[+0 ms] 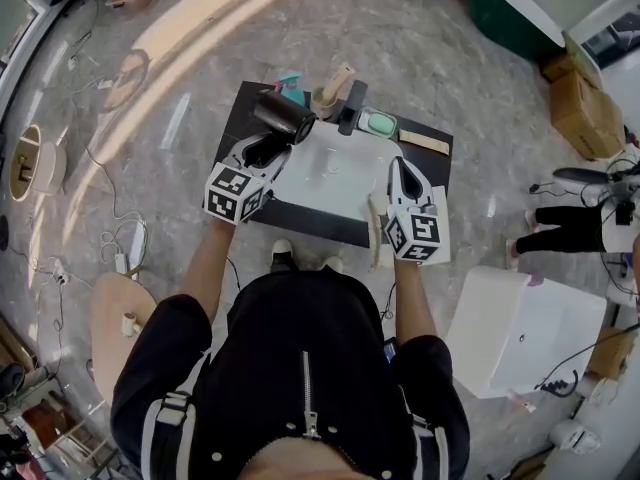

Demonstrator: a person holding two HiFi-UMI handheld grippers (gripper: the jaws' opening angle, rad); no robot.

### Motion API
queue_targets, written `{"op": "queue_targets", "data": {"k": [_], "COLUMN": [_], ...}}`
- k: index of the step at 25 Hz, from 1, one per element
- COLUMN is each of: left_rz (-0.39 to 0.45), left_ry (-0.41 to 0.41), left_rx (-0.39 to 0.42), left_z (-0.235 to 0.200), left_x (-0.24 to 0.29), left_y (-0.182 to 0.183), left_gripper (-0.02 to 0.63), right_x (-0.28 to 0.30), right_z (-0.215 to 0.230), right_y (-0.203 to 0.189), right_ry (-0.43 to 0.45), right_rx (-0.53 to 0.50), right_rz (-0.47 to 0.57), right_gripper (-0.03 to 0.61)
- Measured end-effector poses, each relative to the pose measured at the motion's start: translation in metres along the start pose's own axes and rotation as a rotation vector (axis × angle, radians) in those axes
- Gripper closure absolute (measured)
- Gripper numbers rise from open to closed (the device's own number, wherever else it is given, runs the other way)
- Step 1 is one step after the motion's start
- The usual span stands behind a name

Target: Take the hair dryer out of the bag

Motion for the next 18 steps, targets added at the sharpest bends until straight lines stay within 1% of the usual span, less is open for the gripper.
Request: {"op": "queue_targets", "data": {"k": [18], "left_rz": [-0.014], "left_ry": [-0.034], "left_rx": [-0.007], "left_z": [0.0103], "left_x": [0.0076], "left_y": [-0.0073], "left_gripper": [0.443], "right_x": [-0.0007], "right_z": [0.0037], "right_y": [-0.0042], "right_ry": [-0.003], "right_rx": [-0.005], "right_rz": [-0.017], "right_gripper": [0.569]}}
Point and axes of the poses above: the fingertips, and each gripper's own axes: x forward along the fingers, z to its right, y out of its top, the point moved 8 cm from there along -x, backward along the fingers, and after that the axes turned 10 degrees about x, right-handed, at the moved point
